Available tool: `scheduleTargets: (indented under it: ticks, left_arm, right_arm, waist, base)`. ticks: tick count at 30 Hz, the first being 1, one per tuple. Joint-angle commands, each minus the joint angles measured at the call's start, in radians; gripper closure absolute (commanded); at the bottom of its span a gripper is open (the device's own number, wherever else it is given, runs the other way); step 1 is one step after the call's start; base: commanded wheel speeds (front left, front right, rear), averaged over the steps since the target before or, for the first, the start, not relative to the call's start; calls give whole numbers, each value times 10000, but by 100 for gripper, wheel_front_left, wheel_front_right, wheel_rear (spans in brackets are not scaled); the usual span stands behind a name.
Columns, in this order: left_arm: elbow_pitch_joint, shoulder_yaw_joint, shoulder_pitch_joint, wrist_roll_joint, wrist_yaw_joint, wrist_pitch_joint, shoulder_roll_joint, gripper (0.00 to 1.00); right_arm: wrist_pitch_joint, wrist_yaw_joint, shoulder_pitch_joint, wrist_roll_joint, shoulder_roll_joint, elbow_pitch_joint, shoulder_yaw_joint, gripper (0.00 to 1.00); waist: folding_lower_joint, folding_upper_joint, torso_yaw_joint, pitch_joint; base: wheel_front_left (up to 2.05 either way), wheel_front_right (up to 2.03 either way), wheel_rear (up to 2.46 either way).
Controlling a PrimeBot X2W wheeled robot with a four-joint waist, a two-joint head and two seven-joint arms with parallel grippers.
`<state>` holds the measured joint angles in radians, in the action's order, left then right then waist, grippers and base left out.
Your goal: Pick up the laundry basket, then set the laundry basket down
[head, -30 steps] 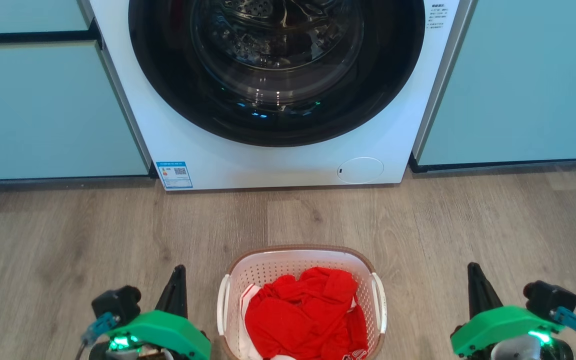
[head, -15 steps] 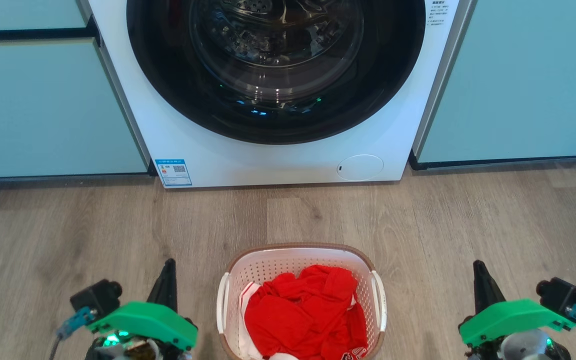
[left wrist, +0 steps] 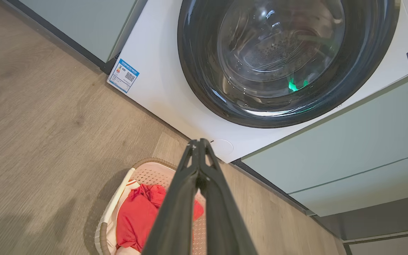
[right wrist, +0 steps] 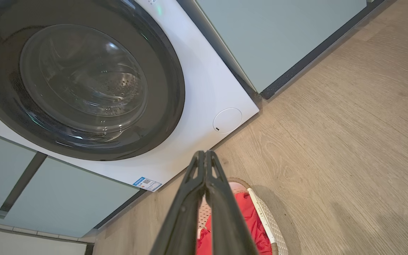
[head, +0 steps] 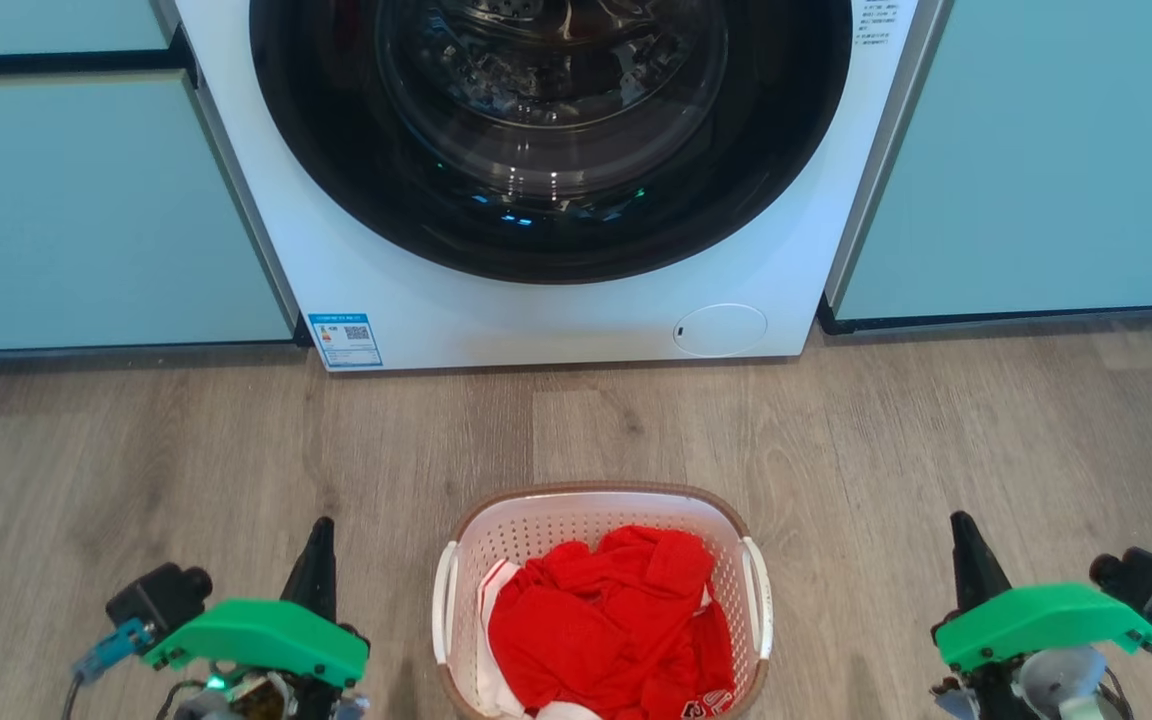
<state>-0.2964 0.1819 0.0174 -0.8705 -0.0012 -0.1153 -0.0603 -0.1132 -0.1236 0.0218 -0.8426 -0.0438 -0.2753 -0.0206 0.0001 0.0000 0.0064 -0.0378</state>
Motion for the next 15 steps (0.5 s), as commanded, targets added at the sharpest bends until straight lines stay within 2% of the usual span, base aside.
scheduleTargets:
  ticks: [1,15]
  left_arm:
    - [384,-282,-655,-290,-132,46,-108,100]
    - [414,-755,-770,-1784,-368,444,-116,100]
  right_arm:
    - [87,-32,-520,-318,-200,322,20,100]
    - [480,-40,-671,-1856,-216,322,228,100]
  waist:
    - [0,0,-2,9]
    - [0,0,-14,90]
  base:
    - [0,0,0]
    - [0,0,0]
